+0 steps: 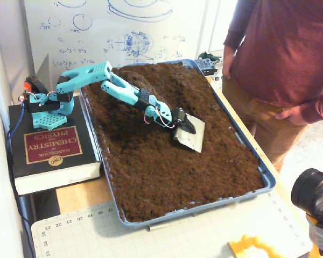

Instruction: Build a berm.

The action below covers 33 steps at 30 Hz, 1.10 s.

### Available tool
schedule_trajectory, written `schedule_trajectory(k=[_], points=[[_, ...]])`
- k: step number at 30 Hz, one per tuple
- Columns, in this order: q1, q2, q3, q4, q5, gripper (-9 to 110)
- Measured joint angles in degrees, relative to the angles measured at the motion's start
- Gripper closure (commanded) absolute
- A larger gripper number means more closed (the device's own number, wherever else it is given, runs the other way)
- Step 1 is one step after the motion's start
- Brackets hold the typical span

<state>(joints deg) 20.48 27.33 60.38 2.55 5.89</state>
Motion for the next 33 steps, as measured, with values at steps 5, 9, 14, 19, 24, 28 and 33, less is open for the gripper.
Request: schedule_trajectory(k=[5, 9, 14, 19, 24, 28, 33], points=[[-1.0, 4.1, -0.4, 13.2, -1.0, 101], [-1.7, 6.4, -1.1, 21.9, -1.1, 101], [-1.9, 7.9, -1.5, 27.6, -1.2, 101], [-2.0, 7.9, -1.8, 29.0, -3.3, 101], [-2.1, 7.9, -1.8, 29.5, -8.2, 101], [-2.1, 7.9, -1.8, 29.6, -11.1, 101], [-2.3, 8.8, -1.8, 32.9, -14.9, 101]])
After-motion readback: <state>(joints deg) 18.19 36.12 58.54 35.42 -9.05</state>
